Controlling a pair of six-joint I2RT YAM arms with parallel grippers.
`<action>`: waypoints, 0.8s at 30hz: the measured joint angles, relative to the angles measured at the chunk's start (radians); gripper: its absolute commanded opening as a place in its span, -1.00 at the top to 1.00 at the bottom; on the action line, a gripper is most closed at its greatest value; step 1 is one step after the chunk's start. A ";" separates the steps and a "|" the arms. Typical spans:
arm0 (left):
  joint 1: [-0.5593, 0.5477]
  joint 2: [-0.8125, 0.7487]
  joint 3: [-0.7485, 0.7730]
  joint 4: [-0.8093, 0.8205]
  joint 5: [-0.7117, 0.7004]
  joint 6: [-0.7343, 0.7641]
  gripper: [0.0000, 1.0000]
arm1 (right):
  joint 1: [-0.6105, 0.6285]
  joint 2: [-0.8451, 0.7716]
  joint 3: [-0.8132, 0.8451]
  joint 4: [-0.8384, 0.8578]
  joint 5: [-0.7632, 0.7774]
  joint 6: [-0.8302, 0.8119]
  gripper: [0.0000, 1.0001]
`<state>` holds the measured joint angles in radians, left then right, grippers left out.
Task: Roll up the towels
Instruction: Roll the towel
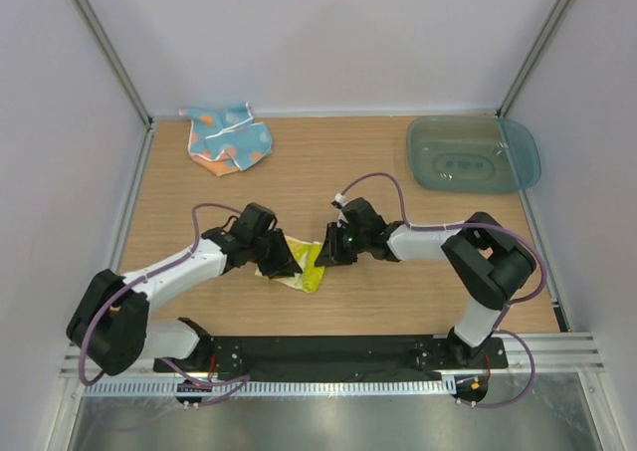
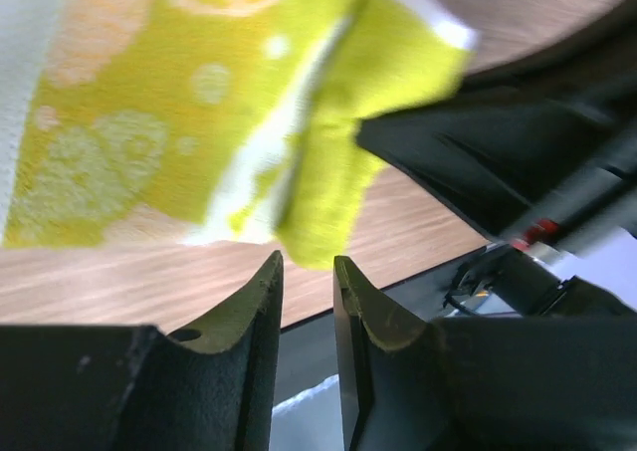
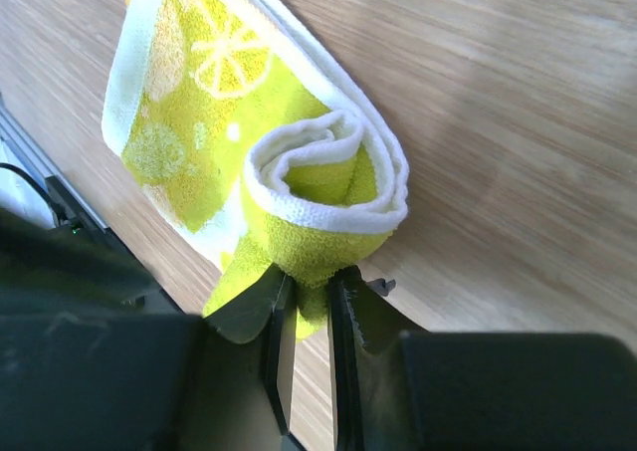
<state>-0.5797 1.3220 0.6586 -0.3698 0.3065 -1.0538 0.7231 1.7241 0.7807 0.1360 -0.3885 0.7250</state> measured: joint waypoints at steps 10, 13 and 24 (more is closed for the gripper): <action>-0.295 -0.119 0.214 -0.139 -0.359 0.208 0.45 | 0.039 -0.011 0.145 -0.285 0.073 -0.016 0.58; -0.384 -0.085 0.235 -0.154 -0.431 0.249 0.45 | 0.050 -0.011 0.181 -0.337 0.090 -0.017 0.58; -0.585 0.138 0.312 -0.174 -0.627 0.307 0.45 | 0.061 -0.011 0.214 -0.443 0.117 -0.015 0.58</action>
<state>-1.1645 1.4597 0.9703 -0.5438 -0.3206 -0.7464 0.7837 1.7130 0.9951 -0.3069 -0.2718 0.7097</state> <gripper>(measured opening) 0.276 0.213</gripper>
